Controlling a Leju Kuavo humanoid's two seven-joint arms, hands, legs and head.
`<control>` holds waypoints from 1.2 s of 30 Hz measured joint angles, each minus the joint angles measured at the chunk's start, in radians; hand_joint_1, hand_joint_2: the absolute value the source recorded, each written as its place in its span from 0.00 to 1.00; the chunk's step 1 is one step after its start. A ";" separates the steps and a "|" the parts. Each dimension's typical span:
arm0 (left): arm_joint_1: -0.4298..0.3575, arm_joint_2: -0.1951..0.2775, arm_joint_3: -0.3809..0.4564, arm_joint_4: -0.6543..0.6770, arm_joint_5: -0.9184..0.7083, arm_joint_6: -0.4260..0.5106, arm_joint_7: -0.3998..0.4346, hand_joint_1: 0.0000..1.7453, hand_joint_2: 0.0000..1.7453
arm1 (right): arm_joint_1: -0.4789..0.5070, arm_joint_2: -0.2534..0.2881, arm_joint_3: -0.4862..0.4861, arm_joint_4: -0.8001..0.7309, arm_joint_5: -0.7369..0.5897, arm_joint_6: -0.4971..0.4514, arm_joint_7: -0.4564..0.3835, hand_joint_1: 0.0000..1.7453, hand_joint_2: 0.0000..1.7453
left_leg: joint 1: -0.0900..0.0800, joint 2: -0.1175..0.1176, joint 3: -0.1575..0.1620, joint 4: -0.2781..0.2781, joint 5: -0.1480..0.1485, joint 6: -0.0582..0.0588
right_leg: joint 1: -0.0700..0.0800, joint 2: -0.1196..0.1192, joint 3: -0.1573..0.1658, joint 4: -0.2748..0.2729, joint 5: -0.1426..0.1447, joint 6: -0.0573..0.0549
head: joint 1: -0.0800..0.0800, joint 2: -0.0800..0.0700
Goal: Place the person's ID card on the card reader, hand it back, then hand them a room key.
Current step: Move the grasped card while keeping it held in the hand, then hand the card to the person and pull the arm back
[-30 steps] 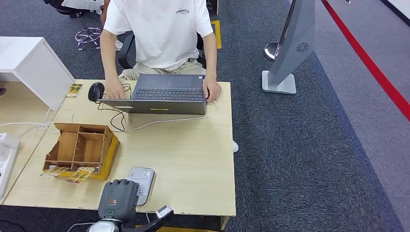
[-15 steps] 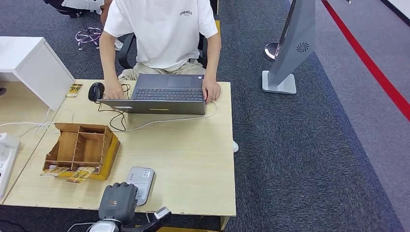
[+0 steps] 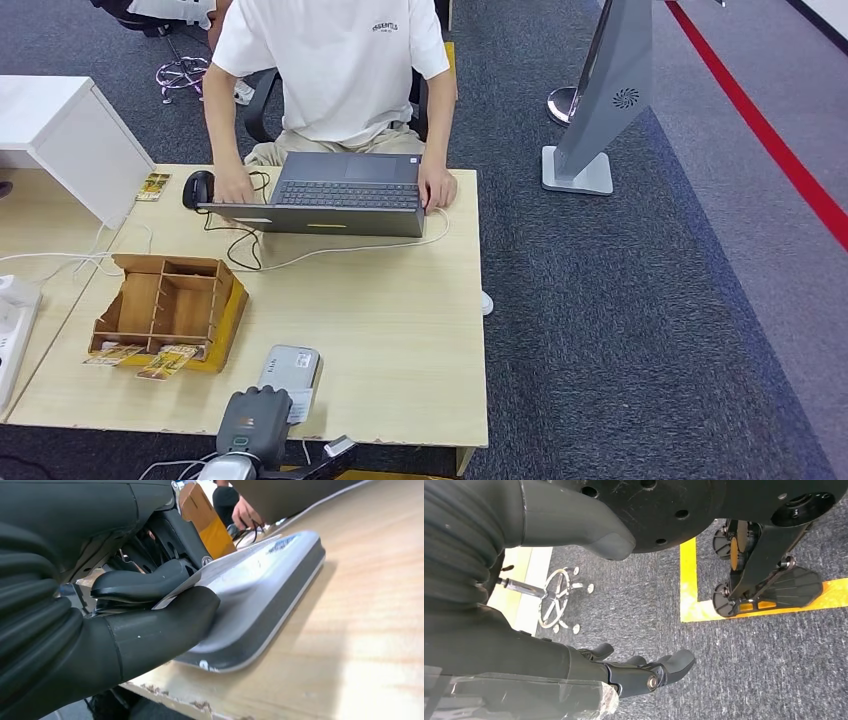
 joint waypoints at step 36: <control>-0.398 0.041 0.152 -0.147 0.011 0.063 -0.111 1.00 1.00 | -0.001 0.001 -0.014 0.000 0.034 0.053 -0.025 0.00 1.00 | 0.000 -0.003 0.000 0.000 0.004 0.000 | 0.000 -0.003 0.000 0.001 0.002 -0.002 | 0.000 0.000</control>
